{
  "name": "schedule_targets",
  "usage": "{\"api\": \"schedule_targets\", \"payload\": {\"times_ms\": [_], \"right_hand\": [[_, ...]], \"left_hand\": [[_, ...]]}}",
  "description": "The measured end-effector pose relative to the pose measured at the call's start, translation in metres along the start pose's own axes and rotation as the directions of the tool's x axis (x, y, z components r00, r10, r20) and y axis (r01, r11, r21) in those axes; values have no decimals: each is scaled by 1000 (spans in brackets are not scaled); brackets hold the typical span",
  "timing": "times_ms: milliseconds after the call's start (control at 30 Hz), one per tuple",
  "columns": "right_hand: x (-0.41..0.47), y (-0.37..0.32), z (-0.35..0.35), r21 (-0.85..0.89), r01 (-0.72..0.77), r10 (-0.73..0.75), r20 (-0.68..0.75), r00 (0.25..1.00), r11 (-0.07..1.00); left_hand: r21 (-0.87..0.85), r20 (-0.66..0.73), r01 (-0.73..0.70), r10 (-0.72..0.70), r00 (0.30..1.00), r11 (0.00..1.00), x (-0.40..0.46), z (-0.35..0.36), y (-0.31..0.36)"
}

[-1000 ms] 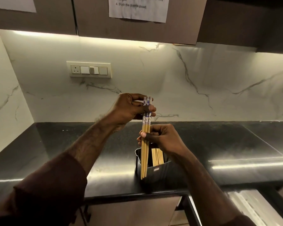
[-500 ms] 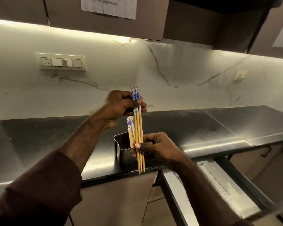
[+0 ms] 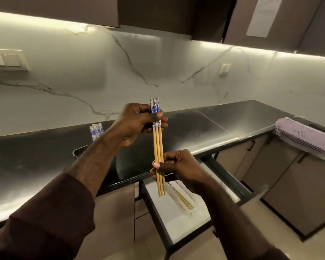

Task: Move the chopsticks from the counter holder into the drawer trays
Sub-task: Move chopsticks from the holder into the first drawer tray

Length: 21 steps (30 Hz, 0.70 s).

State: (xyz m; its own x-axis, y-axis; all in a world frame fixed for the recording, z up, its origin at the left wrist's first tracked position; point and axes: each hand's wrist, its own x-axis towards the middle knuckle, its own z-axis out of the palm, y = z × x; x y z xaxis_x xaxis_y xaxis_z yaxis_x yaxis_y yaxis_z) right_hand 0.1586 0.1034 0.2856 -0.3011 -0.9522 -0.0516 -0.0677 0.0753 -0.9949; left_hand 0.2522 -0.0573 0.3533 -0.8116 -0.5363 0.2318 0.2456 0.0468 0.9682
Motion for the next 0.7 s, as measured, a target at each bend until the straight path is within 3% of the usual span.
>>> {"api": "schedule_targets", "payload": {"times_ms": [367,700], "right_hand": [[-70,19,-156,15,-58,58,-38,998,998],[-77,50,-244,-4,-131,130,-65,989,991]], "left_hand": [[8,-40,-8,8,999,1000,40,169,-36],[6,-64,57,-57,996,998,87,239,-83]]}}
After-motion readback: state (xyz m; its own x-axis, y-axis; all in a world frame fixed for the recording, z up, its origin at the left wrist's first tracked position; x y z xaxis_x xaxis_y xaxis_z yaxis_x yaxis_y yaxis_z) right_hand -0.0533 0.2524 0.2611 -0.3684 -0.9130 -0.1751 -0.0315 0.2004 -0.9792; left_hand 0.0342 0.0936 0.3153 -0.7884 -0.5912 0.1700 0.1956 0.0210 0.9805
